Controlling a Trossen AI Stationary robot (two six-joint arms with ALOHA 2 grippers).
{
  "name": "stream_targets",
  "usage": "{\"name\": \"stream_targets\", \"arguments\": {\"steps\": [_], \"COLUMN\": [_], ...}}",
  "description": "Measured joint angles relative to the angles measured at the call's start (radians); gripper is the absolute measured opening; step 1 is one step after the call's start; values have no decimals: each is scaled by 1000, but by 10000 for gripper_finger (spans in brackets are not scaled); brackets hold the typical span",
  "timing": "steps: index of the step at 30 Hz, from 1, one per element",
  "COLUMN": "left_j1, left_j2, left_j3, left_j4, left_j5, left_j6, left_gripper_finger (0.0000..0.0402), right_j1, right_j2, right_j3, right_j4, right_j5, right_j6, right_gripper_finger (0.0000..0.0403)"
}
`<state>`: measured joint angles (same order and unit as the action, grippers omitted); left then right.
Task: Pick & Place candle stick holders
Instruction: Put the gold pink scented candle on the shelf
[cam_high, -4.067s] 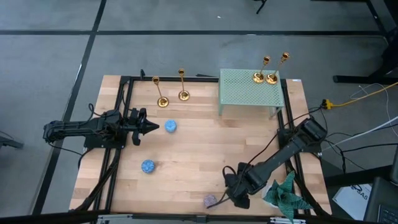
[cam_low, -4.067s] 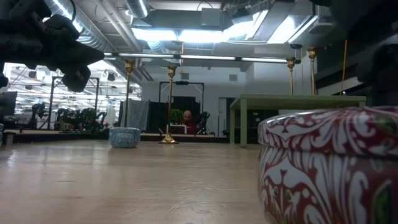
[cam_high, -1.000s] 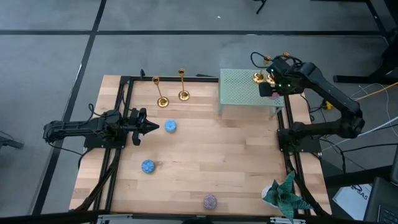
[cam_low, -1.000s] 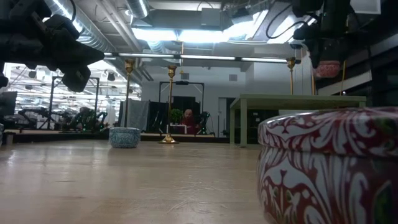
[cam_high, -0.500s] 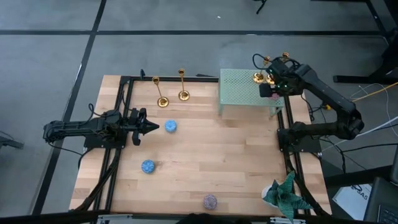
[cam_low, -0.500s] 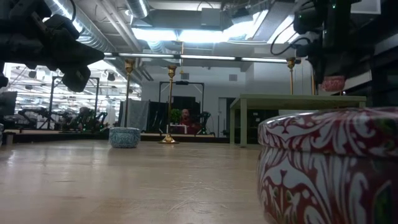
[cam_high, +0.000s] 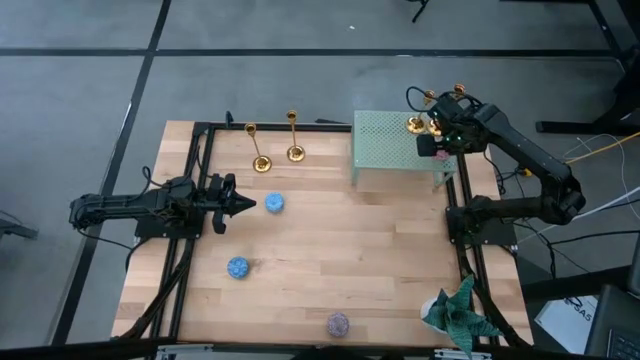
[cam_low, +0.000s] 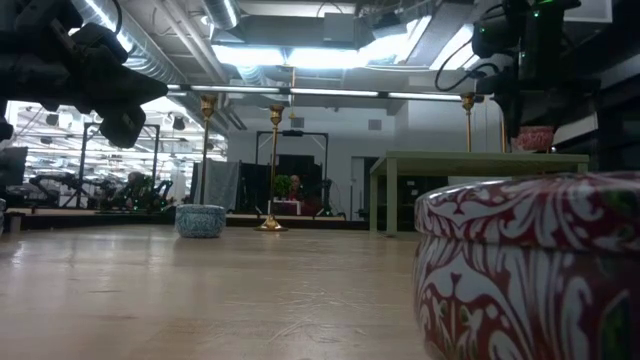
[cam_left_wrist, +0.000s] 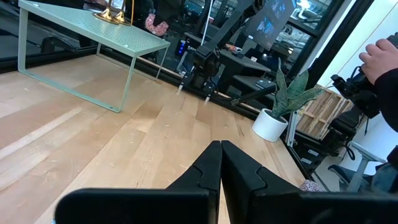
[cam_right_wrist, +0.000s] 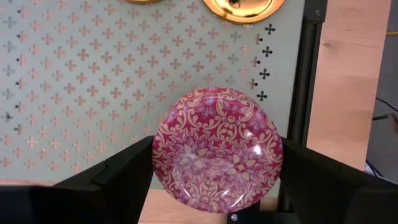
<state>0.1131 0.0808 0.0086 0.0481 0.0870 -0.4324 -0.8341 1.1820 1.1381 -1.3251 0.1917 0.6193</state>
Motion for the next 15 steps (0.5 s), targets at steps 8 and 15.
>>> {"name": "stream_targets", "arguments": {"steps": [8, 15], "left_j1": [0, 0], "left_j2": [0, 0], "left_j3": [0, 0], "left_j4": [0, 0], "left_j5": [0, 0], "left_j6": [0, 0], "left_gripper_finger": [6, 6], "right_j1": [0, 0], "right_j2": [0, 0], "right_j3": [0, 0], "right_j4": [1, 11], "right_j5": [-6, -27], "right_j6": [-26, -26], "right_gripper_finger": [320, 331]}}
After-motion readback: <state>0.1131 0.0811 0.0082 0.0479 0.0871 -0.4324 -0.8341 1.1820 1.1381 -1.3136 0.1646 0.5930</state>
